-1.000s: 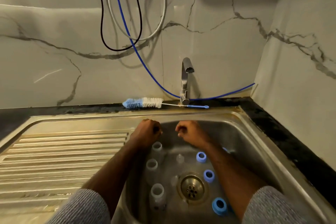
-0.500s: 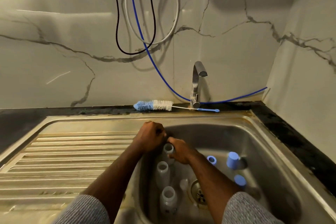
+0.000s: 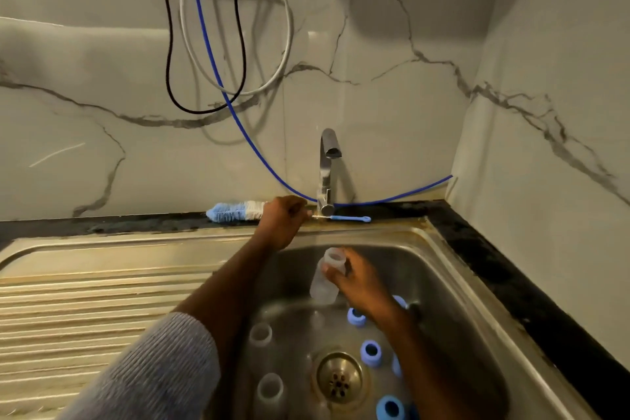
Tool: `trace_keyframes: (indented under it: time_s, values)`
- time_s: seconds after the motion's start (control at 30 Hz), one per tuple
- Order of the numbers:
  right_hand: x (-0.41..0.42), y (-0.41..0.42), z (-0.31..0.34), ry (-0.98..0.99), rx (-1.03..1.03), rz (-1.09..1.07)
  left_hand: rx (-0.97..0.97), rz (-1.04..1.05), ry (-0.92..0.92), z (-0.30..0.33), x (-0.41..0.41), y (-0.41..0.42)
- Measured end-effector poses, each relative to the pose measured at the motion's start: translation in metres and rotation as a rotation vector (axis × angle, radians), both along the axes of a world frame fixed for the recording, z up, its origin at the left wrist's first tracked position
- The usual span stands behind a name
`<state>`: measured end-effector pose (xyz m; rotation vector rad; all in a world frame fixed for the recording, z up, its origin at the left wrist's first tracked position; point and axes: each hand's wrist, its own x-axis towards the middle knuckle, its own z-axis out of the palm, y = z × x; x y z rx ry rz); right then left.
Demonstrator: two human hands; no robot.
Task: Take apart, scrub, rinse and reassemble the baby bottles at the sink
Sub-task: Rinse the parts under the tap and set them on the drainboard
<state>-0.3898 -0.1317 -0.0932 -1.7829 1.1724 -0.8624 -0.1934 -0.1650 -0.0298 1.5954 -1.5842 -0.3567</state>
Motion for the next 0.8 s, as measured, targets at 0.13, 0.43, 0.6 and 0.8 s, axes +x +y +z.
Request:
trace_keyframes:
  time_s: [0.13, 0.43, 0.6, 0.8]
  values:
    - [0.004, 0.000, 0.004, -0.039, 0.168, 0.017, -0.008, 0.016, 0.064, 0.013, -0.018, -0.030]
    - [0.014, -0.013, -0.004, 0.035, 0.068, 0.050, 0.011, 0.007, -0.023, 0.019, -0.039, -0.070]
    - [0.017, -0.014, -0.004, 0.027, 0.071, 0.078, -0.006, 0.062, 0.062, 0.014, -0.034, -0.071]
    - [0.021, -0.013, -0.006, 0.028, 0.094, 0.076, -0.014, 0.074, 0.205, 0.012, -0.033, -0.066]
